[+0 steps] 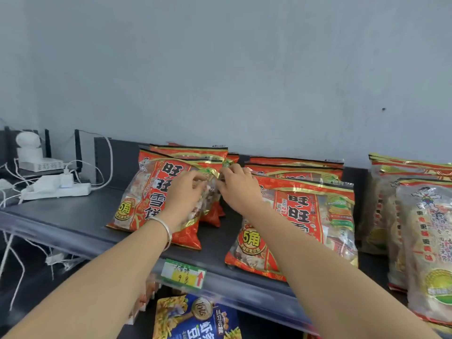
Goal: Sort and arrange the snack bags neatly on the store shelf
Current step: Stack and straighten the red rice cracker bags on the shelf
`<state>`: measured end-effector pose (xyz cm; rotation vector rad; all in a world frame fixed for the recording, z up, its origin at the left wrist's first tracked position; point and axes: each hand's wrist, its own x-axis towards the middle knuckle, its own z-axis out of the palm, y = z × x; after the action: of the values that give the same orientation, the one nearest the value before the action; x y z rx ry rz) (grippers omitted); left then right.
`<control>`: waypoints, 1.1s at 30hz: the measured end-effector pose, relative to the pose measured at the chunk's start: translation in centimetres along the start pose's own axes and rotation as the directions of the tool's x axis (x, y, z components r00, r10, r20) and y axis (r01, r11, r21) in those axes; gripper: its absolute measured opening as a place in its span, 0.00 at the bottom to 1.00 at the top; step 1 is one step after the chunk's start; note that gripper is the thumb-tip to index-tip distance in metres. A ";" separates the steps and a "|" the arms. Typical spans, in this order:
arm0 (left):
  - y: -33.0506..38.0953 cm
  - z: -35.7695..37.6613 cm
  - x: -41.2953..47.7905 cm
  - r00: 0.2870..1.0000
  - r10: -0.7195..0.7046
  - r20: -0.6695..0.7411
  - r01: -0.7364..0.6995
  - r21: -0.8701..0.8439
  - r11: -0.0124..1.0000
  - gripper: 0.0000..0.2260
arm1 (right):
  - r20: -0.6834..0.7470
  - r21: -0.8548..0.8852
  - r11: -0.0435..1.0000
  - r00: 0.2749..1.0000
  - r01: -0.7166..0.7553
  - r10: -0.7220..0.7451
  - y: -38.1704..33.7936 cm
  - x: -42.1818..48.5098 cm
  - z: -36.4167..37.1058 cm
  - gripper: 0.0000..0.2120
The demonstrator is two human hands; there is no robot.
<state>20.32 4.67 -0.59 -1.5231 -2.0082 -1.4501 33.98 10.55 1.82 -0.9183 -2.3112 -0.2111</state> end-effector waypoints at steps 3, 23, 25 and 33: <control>-2.9 -2.2 1.4 1.000 0.020 -0.008 -0.020 0.059 0.998 0.06 | 0.036 -0.009 0.999 0.999 0.034 -0.034 -2.7 2.0 1.4 0.20; -13.6 -4.1 13.4 0.944 0.317 0.094 -0.331 0.286 0.899 0.16 | -0.057 -0.255 0.917 0.952 -0.306 0.302 -10.0 14.2 7.0 0.09; -13.1 -3.7 14.3 0.946 0.300 0.125 -0.324 0.295 0.899 0.15 | -0.070 -0.263 0.929 0.965 -0.261 0.251 -9.3 14.4 7.4 0.08; -13.1 -3.7 15.9 0.961 0.244 0.127 -0.273 0.330 0.904 0.12 | -0.099 -0.214 0.940 0.964 -0.264 0.248 -8.3 15.2 7.4 0.12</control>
<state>1.31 11.65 4.62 -1.6350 -1.8894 -0.8910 16.29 15.62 5.99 -1.2934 -2.1054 -0.3951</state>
